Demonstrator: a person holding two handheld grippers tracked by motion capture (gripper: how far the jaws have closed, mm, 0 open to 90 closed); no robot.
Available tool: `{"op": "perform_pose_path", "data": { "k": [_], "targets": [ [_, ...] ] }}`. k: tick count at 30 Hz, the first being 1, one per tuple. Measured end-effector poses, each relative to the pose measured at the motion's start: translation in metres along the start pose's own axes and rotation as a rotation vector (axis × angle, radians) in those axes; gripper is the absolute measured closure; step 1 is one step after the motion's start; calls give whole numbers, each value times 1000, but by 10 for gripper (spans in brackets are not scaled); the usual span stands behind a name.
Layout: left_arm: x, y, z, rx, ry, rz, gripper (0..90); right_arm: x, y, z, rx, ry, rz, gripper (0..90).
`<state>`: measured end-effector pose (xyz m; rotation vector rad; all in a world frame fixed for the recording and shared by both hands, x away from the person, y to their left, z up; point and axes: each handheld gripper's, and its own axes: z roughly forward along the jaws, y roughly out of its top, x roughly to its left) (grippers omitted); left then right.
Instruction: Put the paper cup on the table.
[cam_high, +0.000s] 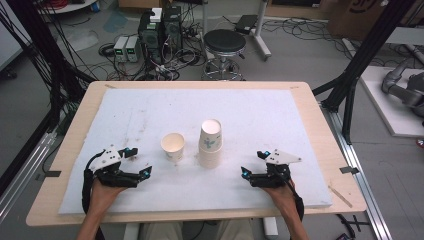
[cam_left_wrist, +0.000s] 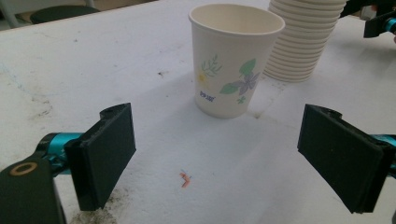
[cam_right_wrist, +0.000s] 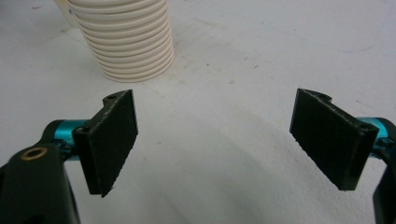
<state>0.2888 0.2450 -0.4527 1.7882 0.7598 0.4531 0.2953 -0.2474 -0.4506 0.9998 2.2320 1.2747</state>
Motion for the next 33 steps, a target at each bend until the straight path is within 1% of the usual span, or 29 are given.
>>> {"op": "perform_pose_path", "data": {
  "k": [3, 4, 9, 10, 12, 14, 15, 17, 22, 28, 33],
  "targets": [
    [0, -1, -3, -28, 22, -9, 113, -1, 0, 0, -4, -6, -2, 156],
    [-1, -2, -3, -36, 34, -4, 113, 0, 0, 0, -2, -7, 2, 157],
    [-3, -3, -5, -51, 50, 12, 115, 1, -1, -1, -13, -18, 4, 157],
    [-3, -3, -5, -51, 51, 9, 115, 0, -1, -1, -16, -23, 1, 157],
    [-2, -3, -5, -55, 46, 1, 115, 0, -1, -2, -18, -28, 10, 157],
    [-2, -4, -6, -61, 57, 2, 115, 1, -1, -2, -20, -35, 13, 157],
    [-3, -4, -6, -61, 63, 1, 115, 1, -2, -2, -29, -44, 5, 157],
    [-3, -4, -5, -56, 74, 6, 116, 2, -2, -3, -31, -59, 4, 157],
    [-2, -4, -6, -67, 73, -13, 116, 3, -2, -3, -33, -74, 1, 157],
    [-3, -4, -6, -66, 83, -1, 117, 3, -2, -3, -33, -75, -2, 157],
    [-3, -5, -7, -73, 85, -3, 118, 3, -2, -3, -34, -71, 4, 157]
  ]
}}
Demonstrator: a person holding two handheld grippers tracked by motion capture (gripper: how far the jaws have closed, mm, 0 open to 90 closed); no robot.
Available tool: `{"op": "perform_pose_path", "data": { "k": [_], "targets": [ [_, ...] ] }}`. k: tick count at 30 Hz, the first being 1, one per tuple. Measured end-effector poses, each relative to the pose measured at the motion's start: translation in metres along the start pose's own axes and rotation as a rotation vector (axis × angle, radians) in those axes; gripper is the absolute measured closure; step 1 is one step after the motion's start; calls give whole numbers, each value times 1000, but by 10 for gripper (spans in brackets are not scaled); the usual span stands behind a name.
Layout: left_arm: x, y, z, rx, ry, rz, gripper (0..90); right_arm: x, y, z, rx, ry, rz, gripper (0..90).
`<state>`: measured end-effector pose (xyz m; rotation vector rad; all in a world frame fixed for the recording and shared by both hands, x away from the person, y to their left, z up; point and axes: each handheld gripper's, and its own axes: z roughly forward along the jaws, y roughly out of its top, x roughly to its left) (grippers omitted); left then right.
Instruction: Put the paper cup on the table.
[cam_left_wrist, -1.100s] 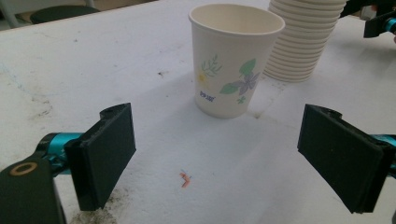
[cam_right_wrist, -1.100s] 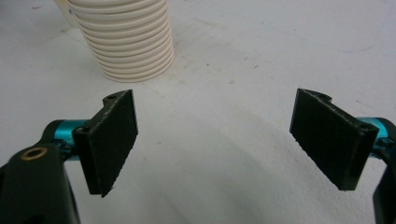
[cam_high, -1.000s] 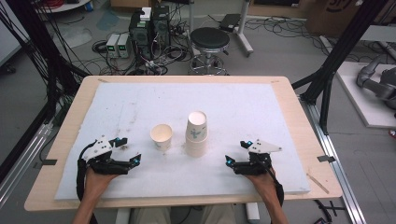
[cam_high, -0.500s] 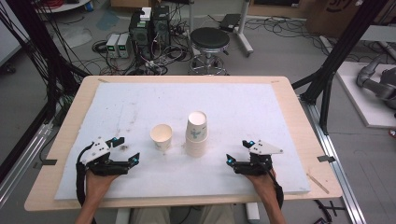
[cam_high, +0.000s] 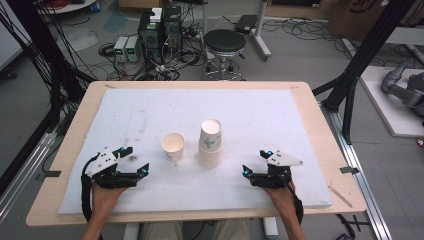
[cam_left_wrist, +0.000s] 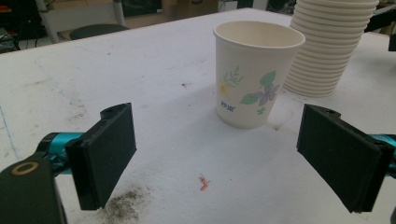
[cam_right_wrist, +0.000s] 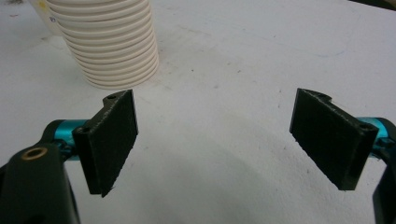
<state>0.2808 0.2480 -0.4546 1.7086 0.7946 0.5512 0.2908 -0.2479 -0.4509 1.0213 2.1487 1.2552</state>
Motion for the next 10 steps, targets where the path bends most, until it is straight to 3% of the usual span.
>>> {"op": "perform_pose_path", "data": {
  "k": [10],
  "targets": [
    [-1, 0, 0, -1, 7, 4, 121, 0, 0, 0, 2, 5, -4, 157]
  ]
}}
